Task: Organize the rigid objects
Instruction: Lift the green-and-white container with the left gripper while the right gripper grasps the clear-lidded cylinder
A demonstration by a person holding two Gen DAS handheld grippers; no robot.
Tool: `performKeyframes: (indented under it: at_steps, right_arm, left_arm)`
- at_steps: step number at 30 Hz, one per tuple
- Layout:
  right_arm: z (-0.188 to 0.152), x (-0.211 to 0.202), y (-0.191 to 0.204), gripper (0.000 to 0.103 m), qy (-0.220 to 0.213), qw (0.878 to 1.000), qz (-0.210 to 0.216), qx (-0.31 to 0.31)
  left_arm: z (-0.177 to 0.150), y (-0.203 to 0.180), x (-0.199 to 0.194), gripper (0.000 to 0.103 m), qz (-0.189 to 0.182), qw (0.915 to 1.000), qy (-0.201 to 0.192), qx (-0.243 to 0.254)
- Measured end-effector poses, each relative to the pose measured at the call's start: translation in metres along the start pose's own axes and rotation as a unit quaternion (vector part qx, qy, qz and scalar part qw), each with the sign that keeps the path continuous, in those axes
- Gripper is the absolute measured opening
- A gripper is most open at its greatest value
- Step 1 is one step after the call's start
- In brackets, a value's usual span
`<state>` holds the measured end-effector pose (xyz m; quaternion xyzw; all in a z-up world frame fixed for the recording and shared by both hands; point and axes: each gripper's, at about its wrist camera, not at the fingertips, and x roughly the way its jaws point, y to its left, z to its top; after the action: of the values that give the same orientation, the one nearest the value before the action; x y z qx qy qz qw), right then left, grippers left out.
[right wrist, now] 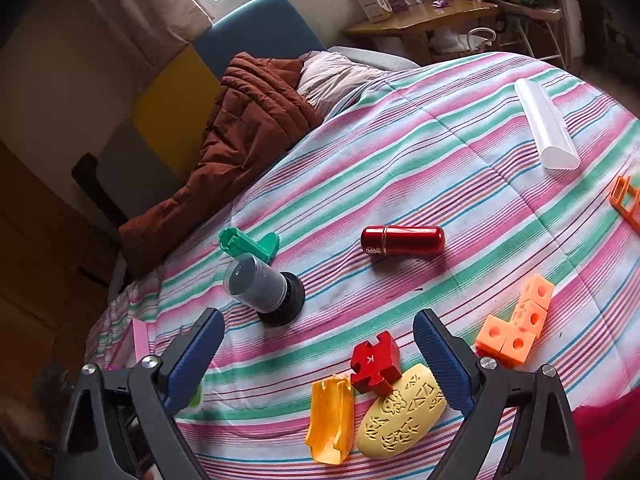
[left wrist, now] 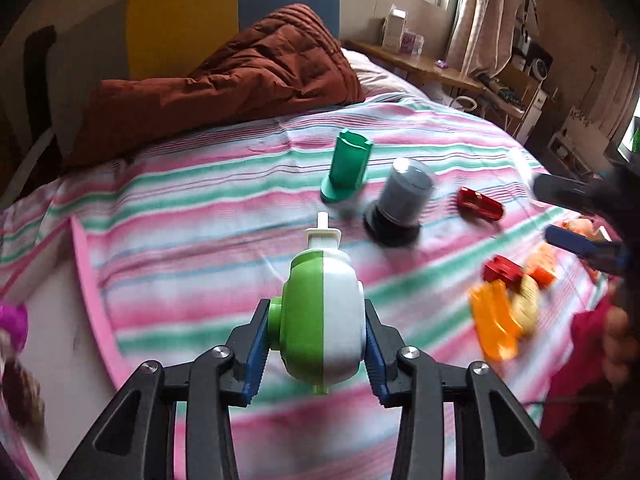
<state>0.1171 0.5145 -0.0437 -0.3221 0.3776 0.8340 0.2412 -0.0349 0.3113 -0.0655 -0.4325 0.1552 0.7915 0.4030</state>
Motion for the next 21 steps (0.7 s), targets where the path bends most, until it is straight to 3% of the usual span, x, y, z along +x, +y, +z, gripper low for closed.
performKeyframes:
  at_steps: [14, 17, 21]
  right_arm:
    - [-0.004, 0.011, 0.041, 0.093, 0.013, 0.996, -0.008, -0.086]
    - [0.004, 0.025, 0.062, 0.093, 0.020, 0.993, 0.001, -0.114]
    - [0.010, 0.061, 0.090, 0.093, 0.039, 0.987, -0.020, -0.156]
  left_arm:
    - [-0.050, 0.026, -0.066, 0.042, 0.006, 0.9983, -0.033, -0.048]
    - [-0.057, 0.035, -0.074, 0.042, 0.004, 0.9973, -0.037, -0.062]
    - [-0.065, 0.045, -0.082, 0.042, 0.004, 0.9958, -0.039, -0.082]
